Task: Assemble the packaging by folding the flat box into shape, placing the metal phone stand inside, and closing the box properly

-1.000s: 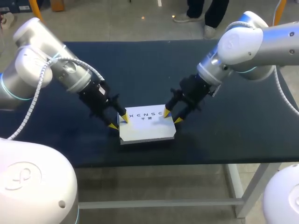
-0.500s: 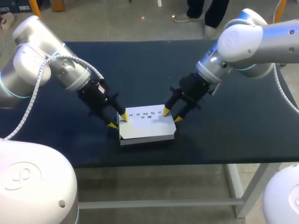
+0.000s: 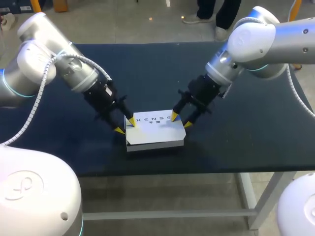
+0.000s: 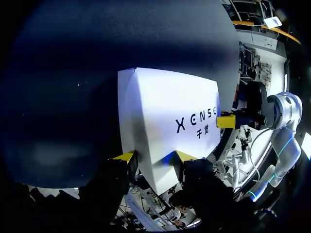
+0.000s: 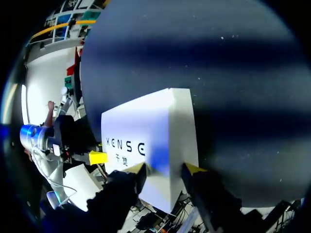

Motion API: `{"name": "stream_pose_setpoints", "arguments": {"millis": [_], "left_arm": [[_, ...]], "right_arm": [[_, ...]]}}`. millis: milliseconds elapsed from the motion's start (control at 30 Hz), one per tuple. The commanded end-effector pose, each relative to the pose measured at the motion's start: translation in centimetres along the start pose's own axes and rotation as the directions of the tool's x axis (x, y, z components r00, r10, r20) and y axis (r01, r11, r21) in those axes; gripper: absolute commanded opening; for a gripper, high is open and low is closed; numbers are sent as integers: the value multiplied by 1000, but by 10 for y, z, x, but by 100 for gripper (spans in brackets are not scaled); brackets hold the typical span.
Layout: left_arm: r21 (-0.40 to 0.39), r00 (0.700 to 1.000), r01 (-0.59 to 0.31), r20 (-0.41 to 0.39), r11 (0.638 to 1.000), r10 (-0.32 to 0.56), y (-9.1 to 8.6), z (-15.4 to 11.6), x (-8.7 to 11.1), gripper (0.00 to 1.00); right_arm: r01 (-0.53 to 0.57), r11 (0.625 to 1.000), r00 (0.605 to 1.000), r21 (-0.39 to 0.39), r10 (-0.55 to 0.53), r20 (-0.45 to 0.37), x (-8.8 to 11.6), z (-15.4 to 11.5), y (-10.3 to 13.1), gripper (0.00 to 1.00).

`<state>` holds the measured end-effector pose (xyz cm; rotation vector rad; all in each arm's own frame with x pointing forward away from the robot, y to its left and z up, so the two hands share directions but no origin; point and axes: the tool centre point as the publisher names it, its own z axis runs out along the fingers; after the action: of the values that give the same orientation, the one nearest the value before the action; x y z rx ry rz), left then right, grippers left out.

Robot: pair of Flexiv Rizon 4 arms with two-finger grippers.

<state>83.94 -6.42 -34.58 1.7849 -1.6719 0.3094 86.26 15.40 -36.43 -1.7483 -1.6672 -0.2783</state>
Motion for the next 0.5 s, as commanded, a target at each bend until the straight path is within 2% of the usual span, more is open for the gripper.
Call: {"name": "stream_pose_setpoints", "arguments": {"millis": [33,500], "left_arm": [[-6,1000,3,11,1000,-3,-2,1,8,51],[-10,1000,21,13,1000,-21,-5,0,6,52]], "right_arm": [[-3,1000,1000,4,3,7,6,0,0,56],[-14,1000,1000,8,14,21,4,-3,-1,54]]}}
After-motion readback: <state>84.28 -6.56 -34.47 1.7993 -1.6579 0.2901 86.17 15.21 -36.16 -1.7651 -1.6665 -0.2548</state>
